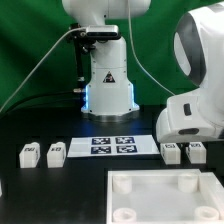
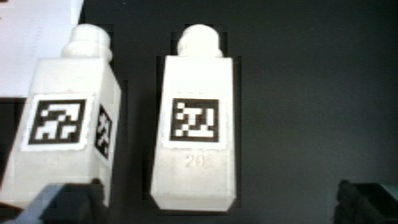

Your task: Assemble one leg

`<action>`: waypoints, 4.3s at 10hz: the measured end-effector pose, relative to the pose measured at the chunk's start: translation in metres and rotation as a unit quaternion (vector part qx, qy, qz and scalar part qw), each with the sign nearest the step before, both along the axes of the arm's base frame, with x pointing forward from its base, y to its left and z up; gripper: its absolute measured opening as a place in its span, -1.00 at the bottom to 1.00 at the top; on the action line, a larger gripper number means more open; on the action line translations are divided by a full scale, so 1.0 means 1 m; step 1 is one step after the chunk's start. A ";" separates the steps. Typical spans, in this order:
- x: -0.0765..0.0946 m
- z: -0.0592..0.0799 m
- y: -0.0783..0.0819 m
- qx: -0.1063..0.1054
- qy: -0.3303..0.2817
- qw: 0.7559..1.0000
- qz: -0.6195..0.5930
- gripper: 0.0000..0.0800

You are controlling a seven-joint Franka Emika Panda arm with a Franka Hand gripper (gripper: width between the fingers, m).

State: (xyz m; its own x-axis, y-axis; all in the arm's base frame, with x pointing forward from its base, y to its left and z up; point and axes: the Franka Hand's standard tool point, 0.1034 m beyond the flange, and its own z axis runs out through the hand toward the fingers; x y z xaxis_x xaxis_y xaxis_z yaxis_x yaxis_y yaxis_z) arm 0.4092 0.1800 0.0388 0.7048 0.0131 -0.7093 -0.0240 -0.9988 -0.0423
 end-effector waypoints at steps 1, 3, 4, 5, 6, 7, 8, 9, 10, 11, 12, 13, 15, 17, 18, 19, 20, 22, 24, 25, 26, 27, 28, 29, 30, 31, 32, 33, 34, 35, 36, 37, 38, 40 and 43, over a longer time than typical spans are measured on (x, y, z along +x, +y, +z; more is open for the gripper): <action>-0.003 -0.004 0.001 -0.001 0.000 1.000 0.000 0.62; -0.017 -0.017 0.005 -0.003 -0.001 1.000 0.004 0.62; -0.022 -0.022 0.007 -0.004 0.001 1.000 0.008 0.62; -0.027 -0.027 0.009 -0.004 0.000 1.000 0.010 0.62; -0.030 -0.029 0.008 -0.004 -0.001 1.000 0.010 0.62; -0.030 -0.030 0.007 -0.005 -0.001 1.000 0.010 0.62; -0.030 -0.030 0.007 -0.005 -0.001 1.000 0.009 0.62; -0.030 -0.030 0.007 -0.005 -0.001 1.000 0.009 0.31; -0.030 -0.030 0.007 -0.005 -0.001 1.000 0.009 -0.04; -0.030 -0.030 0.007 -0.005 -0.001 1.000 0.009 -0.04; -0.030 -0.030 0.007 -0.005 -0.001 1.000 0.009 -0.28; -0.030 -0.030 0.007 -0.005 -0.001 1.000 0.009 -0.28; -0.030 -0.030 0.007 -0.005 -0.001 1.000 0.009 -0.27; -0.030 -0.030 0.007 -0.005 -0.001 1.000 0.009 -0.27; -0.030 -0.030 0.007 -0.005 -0.001 1.000 0.009 -0.27; -0.030 -0.030 0.007 -0.005 -0.001 1.000 0.009 -0.27; -0.029 -0.029 0.006 -0.005 -0.002 1.000 0.009 -0.27; -0.003 0.001 -0.005 0.004 -0.035 0.999 0.027 -0.27; 0.034 0.050 -0.026 0.026 -0.100 0.994 0.035 -0.27; 0.045 0.071 -0.034 0.025 -0.159 0.987 0.025 -0.27; 0.047 0.083 -0.039 0.023 -0.198 0.980 0.020 -0.27; 0.045 0.074 -0.036 0.024 -0.232 0.972 0.020 -0.27; 0.049 0.071 -0.035 0.026 -0.263 0.964 0.018 -0.27; 0.056 0.072 -0.034 0.029 -0.327 0.944 0.014 -0.27; 0.059 0.075 -0.039 0.032 -0.378 0.925 0.017 -0.27; 0.081 0.088 -0.056 0.034 -0.422 0.906 0.028 -0.27; 0.113 0.111 -0.076 0.030 -0.463 0.885 0.028 -0.27; 0.141 0.128 -0.084 0.030 -0.518 0.854 0.023 -0.27; 0.156 0.135 -0.086 0.031 -0.565 0.824 0.017 -0.27; 0.147 0.129 -0.085 0.031 -0.590 0.806 0.019 -0.27; 0.146 0.130 -0.086 0.031 -0.630 0.775 0.016 -0.27; 0.147 0.131 -0.088 0.030 -0.661 0.750 0.013 -0.27; 0.143 0.120 -0.089 0.030 -0.673 0.739 0.011 -0.27; 0.137 0.108 -0.088 0.030 -0.643 0.765 0.015 -0.27; 0.163 0.107 -0.077 0.034 -0.651 0.758 0.009 -0.27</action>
Offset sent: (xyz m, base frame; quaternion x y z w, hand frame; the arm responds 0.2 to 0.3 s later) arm -0.0203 0.0117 -0.0207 -0.0074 0.0061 0.0118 0.9999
